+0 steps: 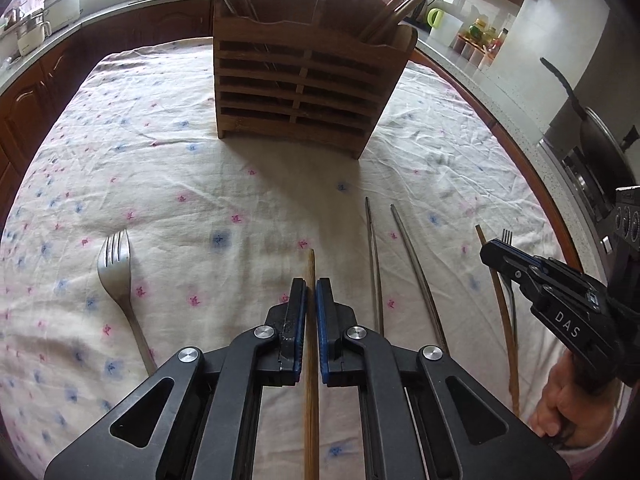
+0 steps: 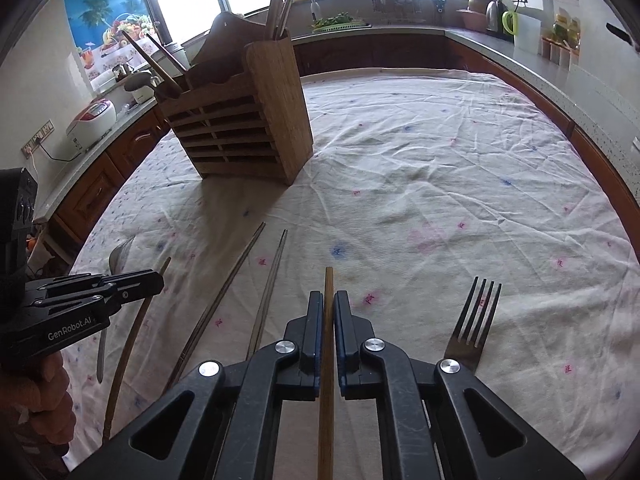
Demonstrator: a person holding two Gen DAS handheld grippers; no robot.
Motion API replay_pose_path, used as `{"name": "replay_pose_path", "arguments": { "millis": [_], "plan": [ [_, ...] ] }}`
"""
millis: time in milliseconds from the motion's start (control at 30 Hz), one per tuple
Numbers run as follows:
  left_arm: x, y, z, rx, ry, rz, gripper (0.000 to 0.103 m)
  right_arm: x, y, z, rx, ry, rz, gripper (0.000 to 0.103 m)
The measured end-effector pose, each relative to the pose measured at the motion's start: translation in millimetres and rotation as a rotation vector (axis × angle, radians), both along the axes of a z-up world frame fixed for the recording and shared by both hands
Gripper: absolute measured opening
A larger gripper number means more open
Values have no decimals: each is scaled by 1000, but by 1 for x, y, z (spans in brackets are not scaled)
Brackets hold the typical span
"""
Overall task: Organize utensils
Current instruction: 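Lift both held wooden chopsticks and carry them over the wooden holder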
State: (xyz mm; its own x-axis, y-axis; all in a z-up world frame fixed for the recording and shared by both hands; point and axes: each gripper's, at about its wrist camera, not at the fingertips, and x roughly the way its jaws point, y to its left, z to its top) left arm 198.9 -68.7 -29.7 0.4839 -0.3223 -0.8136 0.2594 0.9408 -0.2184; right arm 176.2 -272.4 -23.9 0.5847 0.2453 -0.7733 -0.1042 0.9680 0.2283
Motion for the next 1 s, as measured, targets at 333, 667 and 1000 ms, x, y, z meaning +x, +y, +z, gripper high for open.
{"name": "replay_pose_path", "arguments": {
  "millis": [333,667,1000],
  "plan": [
    [-33,29,59,-138,-105,-9,4,-19,4,61,58,-138,15,5],
    [-54,54,95,-218,-177,2,4,-37,6,105,71,-244,22,5],
    [-66,73,115,-252,-240,27,4,-47,5,131,80,-313,21,5]
  ]
}}
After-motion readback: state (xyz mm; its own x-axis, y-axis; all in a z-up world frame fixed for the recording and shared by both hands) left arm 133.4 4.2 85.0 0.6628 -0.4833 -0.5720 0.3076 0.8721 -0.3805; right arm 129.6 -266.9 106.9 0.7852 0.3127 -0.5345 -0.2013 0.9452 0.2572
